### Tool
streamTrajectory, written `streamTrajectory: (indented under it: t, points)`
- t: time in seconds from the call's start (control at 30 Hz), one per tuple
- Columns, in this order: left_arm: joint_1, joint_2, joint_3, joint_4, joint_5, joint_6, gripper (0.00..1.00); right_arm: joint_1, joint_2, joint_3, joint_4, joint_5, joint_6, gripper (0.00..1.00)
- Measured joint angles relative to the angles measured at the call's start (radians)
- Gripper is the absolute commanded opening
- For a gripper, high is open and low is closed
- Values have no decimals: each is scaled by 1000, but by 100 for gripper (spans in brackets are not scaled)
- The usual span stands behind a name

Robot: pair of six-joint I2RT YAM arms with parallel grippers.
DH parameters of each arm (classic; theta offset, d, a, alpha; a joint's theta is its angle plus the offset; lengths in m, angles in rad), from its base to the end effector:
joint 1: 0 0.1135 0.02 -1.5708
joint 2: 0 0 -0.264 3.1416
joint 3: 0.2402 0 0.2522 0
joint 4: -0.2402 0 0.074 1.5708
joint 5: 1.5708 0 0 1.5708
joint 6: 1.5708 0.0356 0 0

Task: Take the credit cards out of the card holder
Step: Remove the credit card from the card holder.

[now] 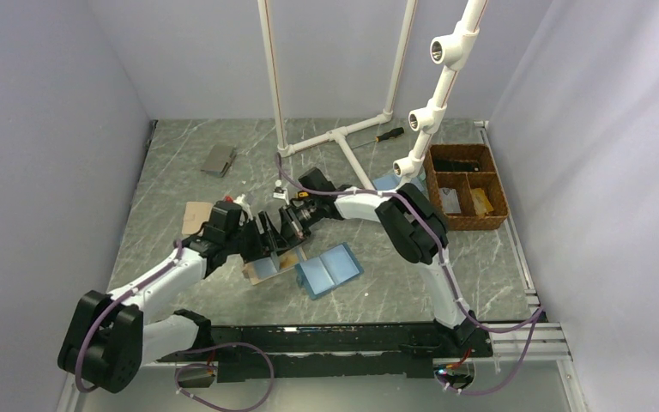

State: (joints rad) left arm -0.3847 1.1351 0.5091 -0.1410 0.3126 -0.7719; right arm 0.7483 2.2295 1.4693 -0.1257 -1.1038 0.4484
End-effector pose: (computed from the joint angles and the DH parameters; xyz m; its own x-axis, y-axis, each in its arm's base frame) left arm 0.1997 -0.0927 0.1831 -0.8532 -0.3706 -0.3671 -0.0457 0.7541 -0.6551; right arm 0.3136 0.3345 0.1272 -0.8237 -0.4984 -0.2702 -0.4030 0.1794 0.8974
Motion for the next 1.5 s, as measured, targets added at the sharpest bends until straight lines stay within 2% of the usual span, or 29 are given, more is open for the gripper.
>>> streamTrajectory:
  t: [0.23,0.37,0.5,0.77,0.9,1.17,1.5]
  points:
    - [-1,-63,-8,-77,-55,0,65,24,14,0,22,-35,36,0]
    - [-3,-80,-17,-98,-69,-6,53,35,18,0,20,-34,37,0]
    - [-5,-80,-17,-114,-77,-11,35,39,18,8,-21,-5,-10,0]
    - [-5,-80,-24,-178,-154,-8,29,39,16,84,-190,84,-174,0]
    - [-2,-79,-38,-211,-187,-6,1,36,7,96,-240,109,-229,0]
    - [-2,-124,-40,-208,-204,22,0,16,-19,121,-330,127,-333,1]
    - [-1,-411,-142,-56,-148,172,0,-74,-127,139,-388,43,-439,13]
